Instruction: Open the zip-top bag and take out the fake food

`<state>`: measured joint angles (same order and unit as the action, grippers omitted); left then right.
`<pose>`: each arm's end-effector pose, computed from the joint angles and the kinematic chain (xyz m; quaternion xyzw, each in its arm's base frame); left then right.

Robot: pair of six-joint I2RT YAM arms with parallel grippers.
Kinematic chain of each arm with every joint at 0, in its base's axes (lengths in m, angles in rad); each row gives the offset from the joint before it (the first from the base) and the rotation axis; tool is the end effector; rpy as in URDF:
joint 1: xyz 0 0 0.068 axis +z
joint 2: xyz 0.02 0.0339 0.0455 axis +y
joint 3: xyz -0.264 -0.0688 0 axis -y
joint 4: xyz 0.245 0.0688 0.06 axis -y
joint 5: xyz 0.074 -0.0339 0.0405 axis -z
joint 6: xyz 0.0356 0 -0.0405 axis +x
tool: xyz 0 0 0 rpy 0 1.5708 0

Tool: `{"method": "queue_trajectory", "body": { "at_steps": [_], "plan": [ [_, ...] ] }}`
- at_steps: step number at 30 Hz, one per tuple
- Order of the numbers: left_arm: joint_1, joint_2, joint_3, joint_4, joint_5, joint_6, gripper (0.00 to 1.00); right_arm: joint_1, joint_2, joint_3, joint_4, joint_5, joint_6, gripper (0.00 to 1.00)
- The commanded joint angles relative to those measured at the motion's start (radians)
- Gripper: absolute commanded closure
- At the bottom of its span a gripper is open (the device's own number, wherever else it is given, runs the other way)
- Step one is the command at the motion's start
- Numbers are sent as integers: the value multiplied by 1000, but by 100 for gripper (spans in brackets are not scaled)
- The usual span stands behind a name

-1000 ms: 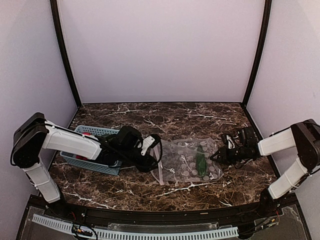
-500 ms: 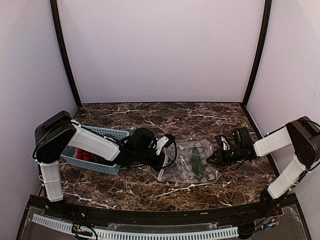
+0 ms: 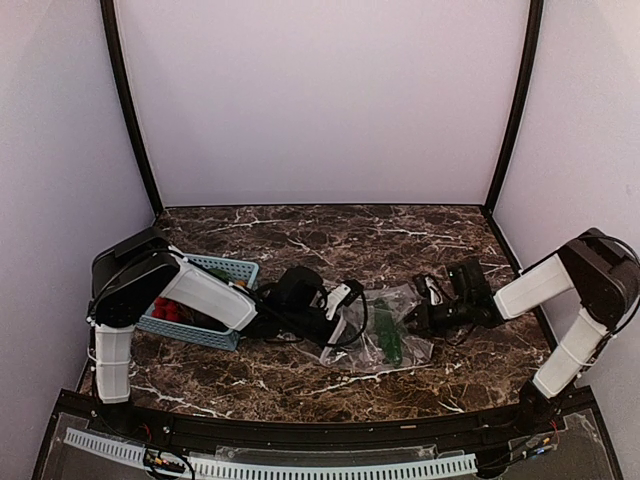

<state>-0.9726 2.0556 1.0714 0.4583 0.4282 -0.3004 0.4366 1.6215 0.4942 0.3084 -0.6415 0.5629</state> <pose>0.2247 -0.3559 0.1228 0.3794 0.7645 -0.4379 0.2827 0.2291 0.1304 0.1067 -0.0598 0.8883 0.4244 0.1653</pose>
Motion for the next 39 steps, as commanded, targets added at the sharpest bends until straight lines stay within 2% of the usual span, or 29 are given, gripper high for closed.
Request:
{"method": "queue_trajectory", "body": {
  "at_steps": [1, 12, 26, 29, 34, 39],
  "plan": [
    [-9, 19, 36, 49, 32, -38, 48, 53, 22, -3, 89, -14, 50, 100],
    [-12, 72, 67, 91, 64, -85, 42, 140, 75, 22, 175, -9, 116, 100],
    [-11, 83, 63, 143, 68, -128, 29, 230, 138, 76, 236, 7, 160, 100],
    [-10, 81, 64, 141, 67, -128, 31, 237, 138, 74, 229, 15, 158, 100],
    [-10, 45, 35, 122, 40, -122, 43, 226, 105, 70, 174, 49, 119, 100],
    [-8, -27, -19, 77, 5, -99, 50, 134, 24, 24, 124, 83, 90, 100]
  ]
}}
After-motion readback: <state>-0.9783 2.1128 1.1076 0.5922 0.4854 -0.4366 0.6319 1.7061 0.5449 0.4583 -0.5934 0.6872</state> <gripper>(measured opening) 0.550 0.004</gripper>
